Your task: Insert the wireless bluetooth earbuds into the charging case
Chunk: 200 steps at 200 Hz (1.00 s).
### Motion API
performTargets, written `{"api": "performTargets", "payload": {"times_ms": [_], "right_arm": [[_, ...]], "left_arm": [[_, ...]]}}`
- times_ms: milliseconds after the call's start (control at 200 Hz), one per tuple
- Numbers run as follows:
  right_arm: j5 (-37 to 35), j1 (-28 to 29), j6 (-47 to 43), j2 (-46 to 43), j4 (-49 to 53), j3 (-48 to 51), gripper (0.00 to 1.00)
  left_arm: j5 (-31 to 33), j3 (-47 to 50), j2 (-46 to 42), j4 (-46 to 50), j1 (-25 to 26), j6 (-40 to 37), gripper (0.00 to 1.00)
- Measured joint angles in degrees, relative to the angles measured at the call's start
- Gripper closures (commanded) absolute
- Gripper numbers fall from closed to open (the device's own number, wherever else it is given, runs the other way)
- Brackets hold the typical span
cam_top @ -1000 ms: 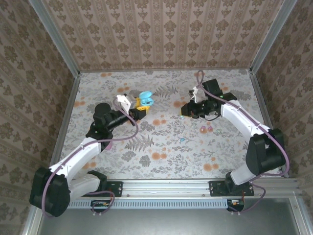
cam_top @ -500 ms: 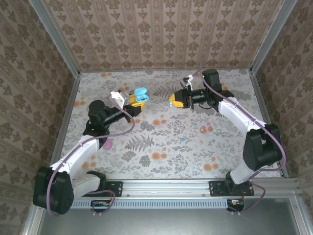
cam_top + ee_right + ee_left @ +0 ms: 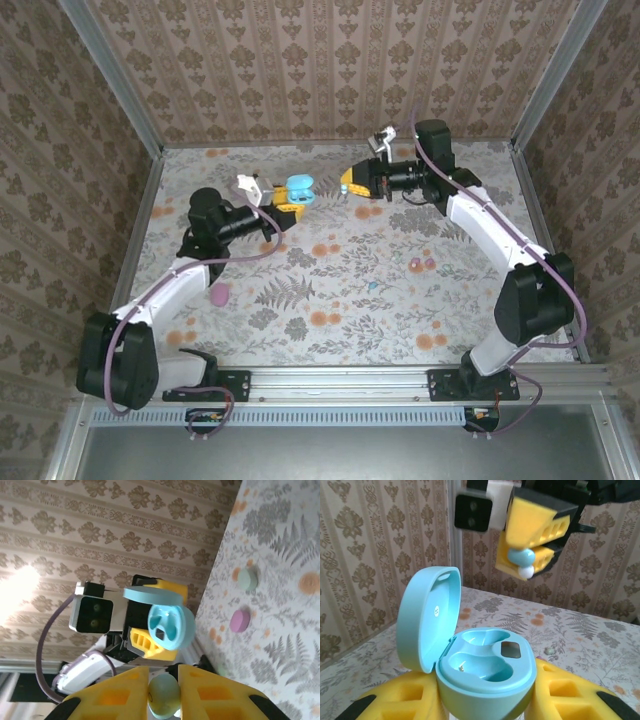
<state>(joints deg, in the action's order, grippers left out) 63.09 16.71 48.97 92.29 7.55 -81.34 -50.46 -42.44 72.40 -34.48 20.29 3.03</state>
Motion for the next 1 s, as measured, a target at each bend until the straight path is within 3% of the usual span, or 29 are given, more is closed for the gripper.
{"api": "performTargets", "payload": {"times_ms": [410,1000], "right_arm": [[-4.5,5.7,-11.4,-0.7,1.9,-1.5,0.78],[-8.9,7.6,-14.8,-0.9,2.1,-2.0,0.79]], "left_arm": [[-2.1,-2.1,2.5,-2.6,2.7,0.0,0.76],[-2.4,-3.0,2.8,-2.9,3.3,0.4,0.76]]}}
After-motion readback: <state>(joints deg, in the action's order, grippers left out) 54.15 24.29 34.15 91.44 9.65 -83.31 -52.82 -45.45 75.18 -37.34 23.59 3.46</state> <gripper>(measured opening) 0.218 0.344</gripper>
